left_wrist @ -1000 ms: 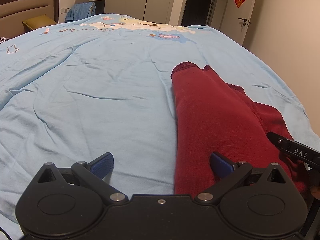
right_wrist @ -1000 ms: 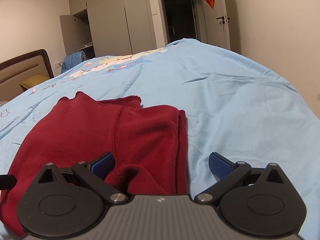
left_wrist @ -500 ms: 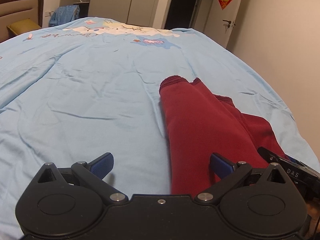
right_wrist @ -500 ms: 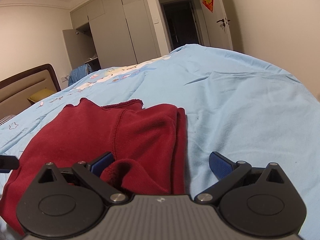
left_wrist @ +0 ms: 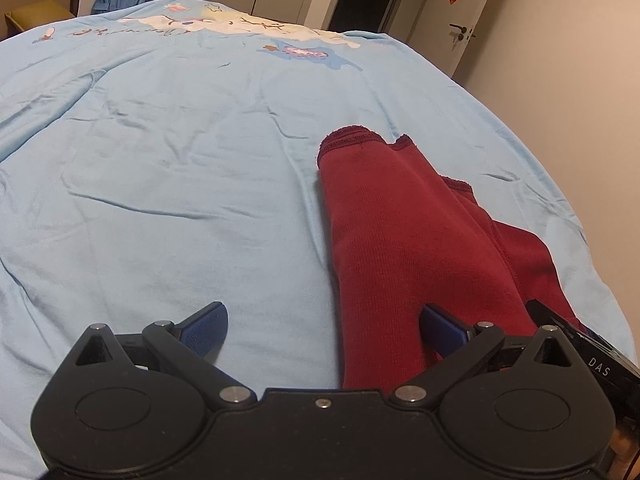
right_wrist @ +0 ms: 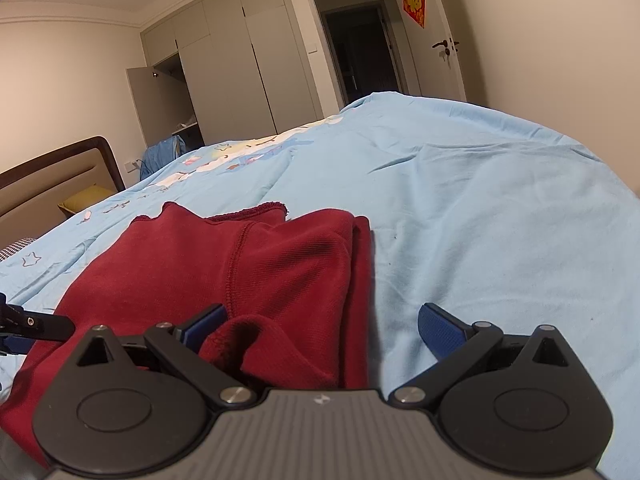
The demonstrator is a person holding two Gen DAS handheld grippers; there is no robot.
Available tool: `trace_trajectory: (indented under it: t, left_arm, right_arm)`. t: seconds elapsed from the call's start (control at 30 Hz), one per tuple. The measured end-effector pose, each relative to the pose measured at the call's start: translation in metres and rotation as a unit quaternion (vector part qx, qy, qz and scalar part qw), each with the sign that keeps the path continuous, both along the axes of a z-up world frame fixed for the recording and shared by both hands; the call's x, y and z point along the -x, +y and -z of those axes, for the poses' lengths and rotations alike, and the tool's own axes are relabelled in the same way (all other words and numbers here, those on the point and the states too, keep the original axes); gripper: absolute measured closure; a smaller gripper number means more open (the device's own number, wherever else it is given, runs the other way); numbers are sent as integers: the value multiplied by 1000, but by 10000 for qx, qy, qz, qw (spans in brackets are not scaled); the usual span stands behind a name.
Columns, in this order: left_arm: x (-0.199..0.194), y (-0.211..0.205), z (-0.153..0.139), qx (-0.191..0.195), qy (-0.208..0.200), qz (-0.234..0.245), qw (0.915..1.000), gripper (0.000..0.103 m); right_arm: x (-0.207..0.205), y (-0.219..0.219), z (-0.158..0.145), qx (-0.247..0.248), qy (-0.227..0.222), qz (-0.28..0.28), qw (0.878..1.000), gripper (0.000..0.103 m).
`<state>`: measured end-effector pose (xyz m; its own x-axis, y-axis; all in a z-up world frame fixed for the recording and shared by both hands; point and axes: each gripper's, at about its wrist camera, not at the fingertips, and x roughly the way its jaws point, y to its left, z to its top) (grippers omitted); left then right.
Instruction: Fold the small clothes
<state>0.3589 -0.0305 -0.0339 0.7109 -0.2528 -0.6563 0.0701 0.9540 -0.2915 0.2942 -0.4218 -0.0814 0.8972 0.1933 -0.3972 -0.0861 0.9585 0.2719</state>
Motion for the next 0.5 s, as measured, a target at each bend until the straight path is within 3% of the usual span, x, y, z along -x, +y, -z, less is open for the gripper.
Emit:
trace_trajectory:
  t: [0.33,0.5]
  left_arm:
    - [0,-7,-2,-114,14,-59,9999,1]
    - [3,-9,-4,-18,-50,59,10000,14]
  right_arm:
    - [2,0,0,4,-50,-16,10000,0]
    - [8,2,-1,56,-194,-92,9998,10]
